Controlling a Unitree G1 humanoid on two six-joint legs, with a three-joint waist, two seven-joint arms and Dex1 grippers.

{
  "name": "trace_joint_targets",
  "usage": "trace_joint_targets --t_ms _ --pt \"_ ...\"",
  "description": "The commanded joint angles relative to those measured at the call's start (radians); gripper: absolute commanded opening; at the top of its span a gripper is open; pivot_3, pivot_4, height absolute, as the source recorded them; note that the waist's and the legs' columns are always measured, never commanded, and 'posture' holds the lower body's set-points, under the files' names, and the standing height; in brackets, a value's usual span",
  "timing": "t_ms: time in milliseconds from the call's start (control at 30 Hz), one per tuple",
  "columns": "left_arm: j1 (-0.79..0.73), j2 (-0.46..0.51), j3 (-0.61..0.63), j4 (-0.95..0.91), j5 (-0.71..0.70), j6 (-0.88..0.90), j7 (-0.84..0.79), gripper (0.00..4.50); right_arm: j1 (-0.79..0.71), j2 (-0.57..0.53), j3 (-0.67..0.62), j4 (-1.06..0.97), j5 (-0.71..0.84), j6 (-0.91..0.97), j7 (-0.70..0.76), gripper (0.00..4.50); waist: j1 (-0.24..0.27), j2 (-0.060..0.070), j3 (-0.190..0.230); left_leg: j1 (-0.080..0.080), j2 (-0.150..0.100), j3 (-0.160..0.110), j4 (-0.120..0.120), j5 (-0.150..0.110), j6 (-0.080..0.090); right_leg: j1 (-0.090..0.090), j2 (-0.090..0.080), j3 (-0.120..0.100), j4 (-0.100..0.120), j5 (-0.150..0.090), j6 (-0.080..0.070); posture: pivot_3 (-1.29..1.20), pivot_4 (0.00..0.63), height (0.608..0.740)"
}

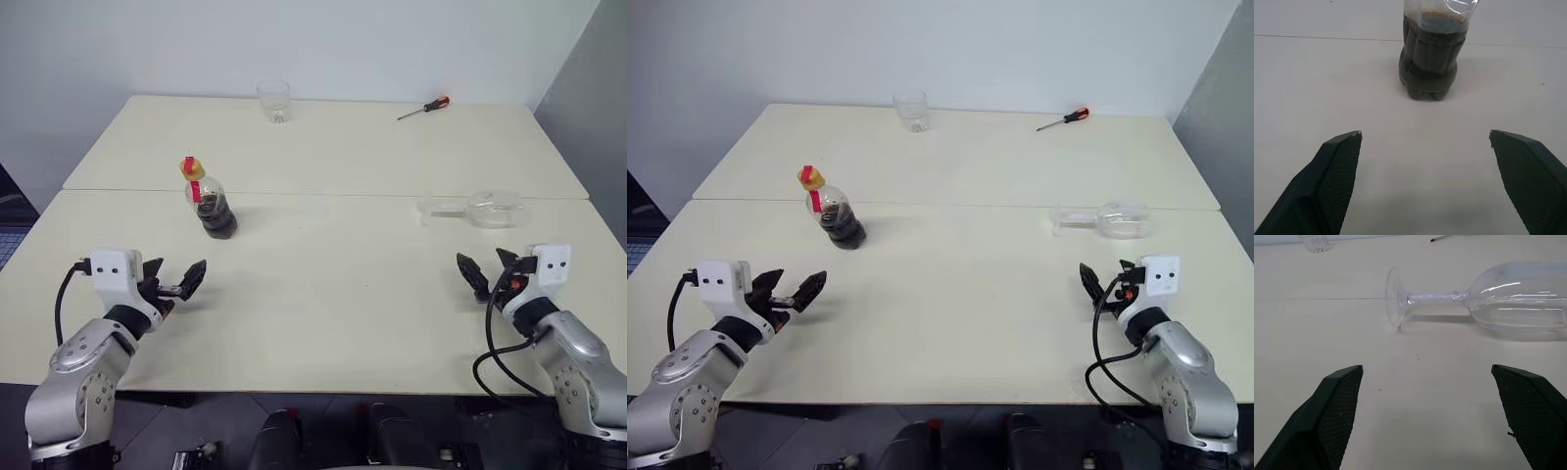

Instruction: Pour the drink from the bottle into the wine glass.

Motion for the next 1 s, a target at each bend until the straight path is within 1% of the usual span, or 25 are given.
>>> trace_joint_targets --t_ms 33,767,900,1000 --pt "0.003 0.013 0.022 -0.052 -0.010 -0.011 -0.004 4.45 -0.002 -0.015 -0.023 -0.051 0.014 -0.003 0.004 4.50 0.000 0.000 0.000 0.000 0.000 0.000 0.000 0.000 0.000 0.000 0.000 0.000 0.000 0.000 0.000 0.00 0.150 0.740" --pt "0.012 -0.004 0.023 -0.055 -0.010 -0.031 0.005 4.45 0.009 -0.012 -0.013 -0.055 0.013 -0.022 0.023 4.50 0.000 0.000 0.000 0.000 0.000 0.000 0.000 0.000 0.000 0.000 0.000 0.000 0.000 0.000 0.000 0.00 0.150 0.740" --pt "0.000 -0.008 0.016 -0.048 -0.010 -0.032 0.007 4.45 -0.006 -0.027 0.008 -0.054 0.016 -0.024 0.062 4.50 0.000 0.000 0.000 0.000 0.000 0.000 0.000 0.000 0.000 0.000 0.000 0.000 0.000 0.000 0.000 0.00 0.150 0.740" --pt "-0.013 -0.009 -0.003 -0.037 -0.003 -0.041 -0.004 4.45 -0.028 -0.042 0.035 -0.068 0.056 -0.021 0.137 4.50 0.000 0.000 0.000 0.000 0.000 0.000 0.000 0.000 0.000 0.000 0.000 0.000 0.000 0.000 0.000 0.00 0.150 0.740"
